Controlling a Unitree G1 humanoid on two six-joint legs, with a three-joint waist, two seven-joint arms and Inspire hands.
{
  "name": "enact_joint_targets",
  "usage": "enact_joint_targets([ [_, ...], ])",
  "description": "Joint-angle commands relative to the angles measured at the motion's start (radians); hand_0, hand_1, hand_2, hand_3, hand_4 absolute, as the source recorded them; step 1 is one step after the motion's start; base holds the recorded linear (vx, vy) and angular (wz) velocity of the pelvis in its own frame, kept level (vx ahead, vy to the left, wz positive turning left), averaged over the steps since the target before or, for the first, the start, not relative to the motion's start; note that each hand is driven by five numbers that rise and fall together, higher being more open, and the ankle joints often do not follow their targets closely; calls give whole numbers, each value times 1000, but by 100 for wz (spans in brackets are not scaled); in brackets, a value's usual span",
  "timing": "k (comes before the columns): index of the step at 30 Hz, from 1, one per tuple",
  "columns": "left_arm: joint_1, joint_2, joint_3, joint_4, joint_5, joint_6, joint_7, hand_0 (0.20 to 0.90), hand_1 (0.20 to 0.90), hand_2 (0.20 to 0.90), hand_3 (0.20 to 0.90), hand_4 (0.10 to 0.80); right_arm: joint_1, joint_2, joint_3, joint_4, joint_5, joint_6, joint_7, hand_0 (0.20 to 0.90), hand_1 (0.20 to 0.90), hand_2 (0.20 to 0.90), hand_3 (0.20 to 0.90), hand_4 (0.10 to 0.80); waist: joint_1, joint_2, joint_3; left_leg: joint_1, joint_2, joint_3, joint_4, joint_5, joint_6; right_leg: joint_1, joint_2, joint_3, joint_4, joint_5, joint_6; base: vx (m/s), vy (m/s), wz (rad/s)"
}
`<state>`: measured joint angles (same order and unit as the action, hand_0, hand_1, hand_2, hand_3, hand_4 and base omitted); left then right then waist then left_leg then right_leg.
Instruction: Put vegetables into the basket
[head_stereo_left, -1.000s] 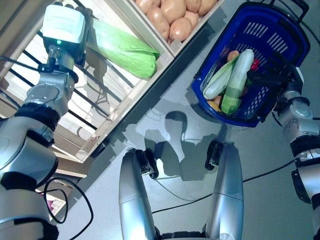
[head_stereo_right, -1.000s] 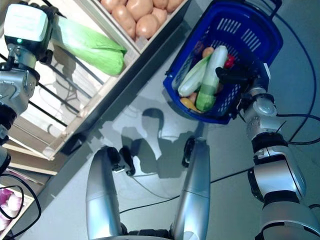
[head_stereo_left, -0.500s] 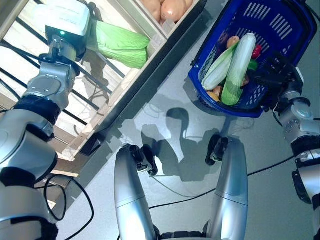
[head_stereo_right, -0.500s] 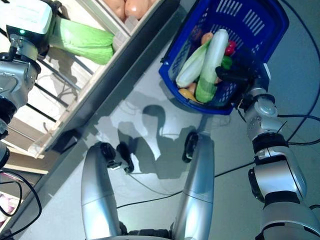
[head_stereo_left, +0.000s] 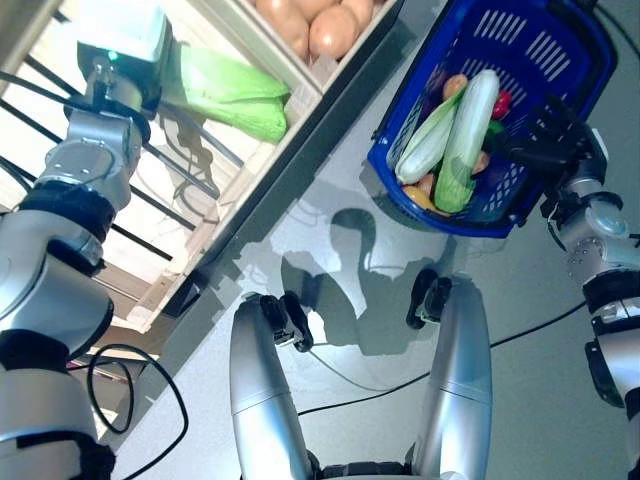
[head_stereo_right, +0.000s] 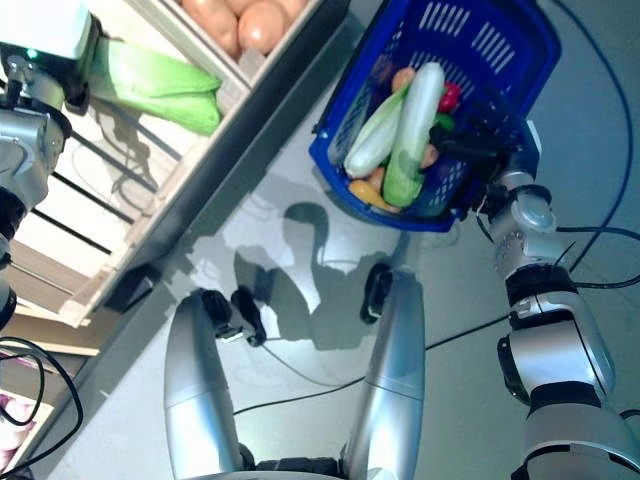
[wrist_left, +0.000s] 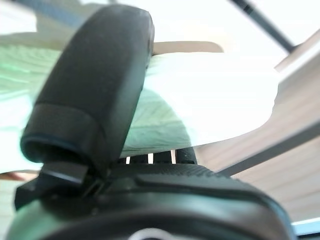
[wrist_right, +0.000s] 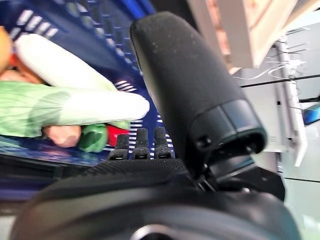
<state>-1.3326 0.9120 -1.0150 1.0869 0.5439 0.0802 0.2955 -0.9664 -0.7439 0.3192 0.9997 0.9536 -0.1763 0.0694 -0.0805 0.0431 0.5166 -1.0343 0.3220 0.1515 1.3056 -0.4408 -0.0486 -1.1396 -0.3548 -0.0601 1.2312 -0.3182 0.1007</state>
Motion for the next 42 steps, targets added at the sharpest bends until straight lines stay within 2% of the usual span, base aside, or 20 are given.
enact_joint_targets([
  [1, -28, 78, 36, 73, -28, 29, 60, 300, 300, 300, 300, 400, -32, -55, -48, 1, 60, -139, 66, 900, 900, 900, 900, 800, -13, 8, -121, 62, 31, -87, -225, 90, -121, 161, -70, 50, -208, 100, 81, 18, -28, 4],
  [9, 58, 111, 101, 62, -42, -64, 98, 300, 300, 300, 300, 400, 33, -28, -63, -39, 60, -114, 124, 900, 900, 900, 900, 800, -3, 0, -188, 318, -9, -53, -446, 146, -121, 408, -47, 11, -378, 105, 71, 63, -57, 2],
  [13, 142, 127, 169, 23, -45, -143, 103, 300, 300, 300, 300, 400, 89, -6, -77, -98, 40, -81, 133, 900, 900, 900, 900, 800, 5, -6, -231, 489, -17, -16, -584, 182, -121, 579, -47, -40, -500, 113, 69, 94, -83, 3],
  [17, 219, 114, 239, -8, -125, -208, 126, 300, 300, 300, 300, 400, 133, 28, -97, -148, 37, -68, 120, 900, 900, 900, 900, 800, 14, -16, -269, 614, -23, -1, -696, 224, -115, 697, -39, -68, -593, 133, 75, 57, -81, 12],
  [18, 281, 100, 304, -36, -187, -248, 137, 300, 300, 300, 300, 400, 175, 57, -108, -187, 18, -77, 107, 900, 900, 900, 900, 800, 19, -22, -293, 684, -32, 3, -769, 255, -108, 763, -26, -82, -660, 153, 79, 56, -92, 2],
  [19, 324, 92, 348, -55, -202, -268, 141, 300, 300, 300, 300, 400, 198, 72, -115, -216, 9, -75, 93, 900, 900, 900, 900, 800, 20, -25, -306, 714, -39, 20, -816, 295, -96, 796, -16, -100, -714, 188, 72, 51, -93, -1],
  [20, 341, 88, 365, -61, -212, -279, 142, 300, 300, 300, 300, 400, 207, 78, -117, -227, 10, -77, 91, 900, 900, 900, 900, 800, 21, -26, -310, 727, -40, 23, -828, 301, -96, 808, -13, -103, -727, 192, 72, 108, -108, -3],
  [21, 434, 59, 450, -96, -224, -321, 139, 300, 300, 300, 300, 400, 266, 120, -132, -272, -3, -85, 87, 900, 900, 900, 900, 800, 24, -28, -349, 799, -51, 43, -907, 332, -91, 880, 15, -118, -806, 214, 78, 153, -88, 0],
  [22, 447, 55, 462, -101, -226, -326, 139, 300, 300, 300, 300, 400, 272, 125, -131, -278, -6, -85, 85, 900, 900, 900, 900, 800, 24, -28, -355, 812, -54, 46, -923, 337, -90, 893, 20, -120, -823, 218, 78, 230, -114, -1],
  [24, 538, 5, 535, -143, -244, -356, 110, 300, 300, 300, 300, 400, 324, 172, -127, -323, -34, -82, 80, 900, 900, 900, 900, 800, 29, -28, -408, 905, -74, 65, -1045, 379, -88, 992, 49, -138, -945, 250, 86, 190, -89, 2],
  [26, 598, -36, 575, -181, -266, -361, 83, 300, 300, 300, 300, 400, 359, 201, -122, -350, 9, -64, 100, 900, 900, 900, 900, 800, 33, -26, -438, 966, -91, 67, -1152, 421, -91, 1057, 70, -141, -1033, 275, 95, 129, -58, -4],
  [27, 600, -36, 576, -182, -266, -361, 82, 300, 300, 300, 300, 400, 360, 201, -122, -350, 9, -64, 100, 900, 900, 900, 900, 800, 33, -26, -437, 969, -92, 67, -1155, 422, -91, 1059, 71, -141, -1035, 276, 95, 137, -71, 2],
  [28, 644, -84, 603, -214, -297, -372, 62, 300, 300, 300, 300, 400, 392, 234, -126, -363, 32, -50, 76, 900, 900, 900, 900, 800, 34, -27, -463, 1015, -102, 65, -1248, 464, -96, 1111, 95, -141, -1120, 309, 97, 94, -51, 6],
  [32, 709, -159, 631, -287, -378, -381, 57, 300, 300, 300, 300, 400, 454, 280, -133, -402, 27, -35, 34, 900, 900, 900, 900, 800, 36, -28, -496, 1051, -109, 60, -1354, 513, -105, 1155, 121, -139, -1219, 355, 101, 89, -54, 1],
  [34, 767, -230, 644, -377, -422, -373, 75, 300, 300, 300, 300, 400, 511, 328, -127, -471, -4, -62, -16, 900, 900, 900, 900, 800, 38, -30, -505, 1062, -116, 46, -1387, 518, -105, 1177, 141, -136, -1265, 370, 99, 83, -59, 4],
  [36, 807, -273, 654, -431, -431, -366, 89, 300, 300, 300, 300, 400, 543, 359, -124, -510, 0, -51, -10, 900, 900, 900, 900, 800, 38, -31, -509, 1066, -117, 45, -1393, 514, -103, 1188, 149, -136, -1285, 375, 97, 58, -39, 1],
  [37, 838, -311, 665, -480, -452, -363, 92, 300, 300, 300, 300, 400, 569, 392, -119, -544, 3, -24, 9, 900, 900, 900, 900, 800, 38, -34, -512, 1067, -119, 42, -1393, 509, -101, 1195, 155, -138, -1303, 382, 94, 43, -36, -3],
  [38, 846, -322, 669, -492, -452, -362, 95, 300, 300, 300, 300, 400, 577, 400, -116, -551, 7, -11, 21, 900, 900, 900, 900, 800, 39, -34, -513, 1067, -119, 41, -1393, 507, -100, 1196, 157, -139, -1305, 381, 93, 58, -55, -5],
  [39, 870, -358, 675, -529, -472, -366, 94, 300, 300, 300, 300, 400, 600, 427, -102, -573, 49, 28, 96, 900, 900, 900, 900, 800, 41, -36, -515, 1067, -120, 40, -1393, 501, -98, 1201, 163, -139, -1305, 376, 88, 41, -37, -4],
  [42, 904, -395, 683, -586, -495, -370, 79, 300, 300, 300, 300, 400, 639, 458, -89, -607, 92, 75, 166, 900, 900, 900, 900, 800, 42, -40, -515, 1077, -116, 45, -1393, 498, -94, 1205, 167, -141, -1294, 366, 84, 62, -41, -2],
])
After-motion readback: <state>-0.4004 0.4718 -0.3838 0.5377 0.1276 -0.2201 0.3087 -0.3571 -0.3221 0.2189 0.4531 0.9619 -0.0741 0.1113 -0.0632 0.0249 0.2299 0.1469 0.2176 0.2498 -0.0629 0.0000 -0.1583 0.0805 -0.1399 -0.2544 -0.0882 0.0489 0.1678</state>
